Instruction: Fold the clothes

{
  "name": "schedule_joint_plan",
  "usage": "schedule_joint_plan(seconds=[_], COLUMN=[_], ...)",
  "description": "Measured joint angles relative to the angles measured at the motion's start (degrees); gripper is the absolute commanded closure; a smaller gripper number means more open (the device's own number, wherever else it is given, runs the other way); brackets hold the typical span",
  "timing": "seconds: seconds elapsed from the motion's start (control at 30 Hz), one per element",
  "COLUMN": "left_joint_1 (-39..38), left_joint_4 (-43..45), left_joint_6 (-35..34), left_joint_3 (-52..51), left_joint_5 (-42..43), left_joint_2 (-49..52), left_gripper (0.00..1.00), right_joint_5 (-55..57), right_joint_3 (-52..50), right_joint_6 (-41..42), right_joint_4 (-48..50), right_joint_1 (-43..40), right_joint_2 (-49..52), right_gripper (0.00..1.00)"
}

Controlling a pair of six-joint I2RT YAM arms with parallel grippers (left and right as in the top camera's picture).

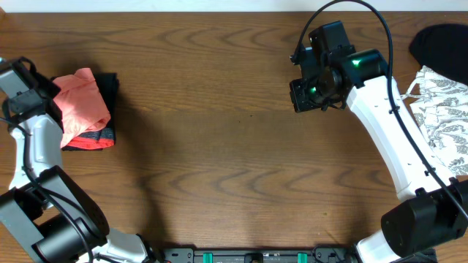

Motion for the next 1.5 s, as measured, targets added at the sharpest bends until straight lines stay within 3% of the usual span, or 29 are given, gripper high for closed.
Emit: schedule_joint_plan(seconds=[0.2, 0.43, 0.63, 0.93, 1.1, 1.27, 1.4, 1.5], left_joint_1=[-6.03, -10.1, -10.03, -10.03, -10.05, -10.05, -10.03, -9.68], left_joint_4=[5.51, 11.13, 7.8, 4.24, -5.07, -23.26, -32.26, -34.23], left_joint_6=[1.92, 3.61, 4.35, 4.72, 4.68, 4.68, 4.44, 4.0], left_joint_3=[0.0, 0.0, 0.13, 1.36, 0.63, 0.87, 0.83, 0.61], left_joint_5=[5.31, 5.75, 5.68, 6.8, 7.67, 6.91, 2.56, -2.1], left_joint_2=[2.89, 11.43, 18.73, 16.68, 6.64, -4.28, -4.31, -2.56], left_gripper=[0.49, 0.49, 0.49, 0.46, 0.44, 0.44, 0.44, 0.44], right_joint_5=[0.07, 0.11, 0.11, 0.13, 0.28, 0.76, 1.16, 1.36], right_joint_3=[0.0, 0.0, 0.0, 0.0, 0.0, 0.0, 0.0, -0.02], right_joint_6=[0.0, 0.0, 0.02, 0.0, 0.0, 0.0, 0.0, -0.02], right_joint_4=[-0.11, -0.52, -0.55, -0.7, -0.63, -0.72, -0.98, -1.57], right_joint_1=[0.0, 0.0, 0.0, 0.0, 0.0, 0.0, 0.0, 0.0], right_joint_2=[0.0, 0.0, 0.0, 0.0, 0.0, 0.0, 0.0, 0.0], right_gripper=[0.95, 0.95, 0.95, 0.95, 0.95, 0.95, 0.95, 0.95])
